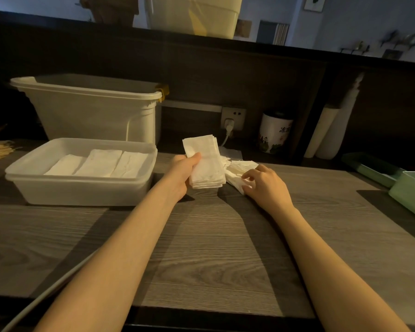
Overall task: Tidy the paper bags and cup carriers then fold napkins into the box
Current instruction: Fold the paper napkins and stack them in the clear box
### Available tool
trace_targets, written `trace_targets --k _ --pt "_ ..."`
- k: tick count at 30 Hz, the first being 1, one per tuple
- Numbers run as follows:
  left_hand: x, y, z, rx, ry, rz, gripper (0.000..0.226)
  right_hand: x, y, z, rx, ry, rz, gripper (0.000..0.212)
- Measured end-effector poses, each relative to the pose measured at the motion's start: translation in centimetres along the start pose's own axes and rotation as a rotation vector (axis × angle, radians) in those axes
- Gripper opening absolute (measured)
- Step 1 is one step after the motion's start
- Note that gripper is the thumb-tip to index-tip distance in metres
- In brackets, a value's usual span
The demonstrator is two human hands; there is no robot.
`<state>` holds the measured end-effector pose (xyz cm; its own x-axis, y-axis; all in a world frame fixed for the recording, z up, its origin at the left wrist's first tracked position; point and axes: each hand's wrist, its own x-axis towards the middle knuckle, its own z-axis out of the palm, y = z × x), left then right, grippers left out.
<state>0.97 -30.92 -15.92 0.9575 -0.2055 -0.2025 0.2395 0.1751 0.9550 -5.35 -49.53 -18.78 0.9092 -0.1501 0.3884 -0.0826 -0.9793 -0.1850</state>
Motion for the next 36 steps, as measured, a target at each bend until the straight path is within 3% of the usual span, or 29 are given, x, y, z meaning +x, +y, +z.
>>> trace_targets --k 14,19,27,30,32,36 --pt "-0.2 0.2 0.2 0.016 0.001 0.016 0.036 0.0 -0.1 -0.1 0.139 0.180 0.112 0.019" --pt "-0.2 0.2 0.1 -0.022 0.025 0.003 0.033 0.2 -0.8 -1.2 0.471 0.281 0.246 0.020" --pt "0.0 -0.4 0.3 -0.055 0.063 -0.046 0.026 0.2 -2.4 -3.4 1.070 0.326 0.240 0.019" --pt "-0.3 -0.2 0.2 -0.121 0.054 -0.109 0.021 0.2 -2.7 -4.1 1.351 0.256 0.334 0.016" --pt "-0.6 -0.2 0.3 -0.141 -0.008 -0.140 0.024 0.1 -2.7 -4.4 1.566 0.123 0.406 0.018" --pt "-1.2 -0.5 0.7 -0.124 -0.148 -0.167 0.030 -0.3 -2.8 -3.9 1.557 -0.150 0.501 0.026"
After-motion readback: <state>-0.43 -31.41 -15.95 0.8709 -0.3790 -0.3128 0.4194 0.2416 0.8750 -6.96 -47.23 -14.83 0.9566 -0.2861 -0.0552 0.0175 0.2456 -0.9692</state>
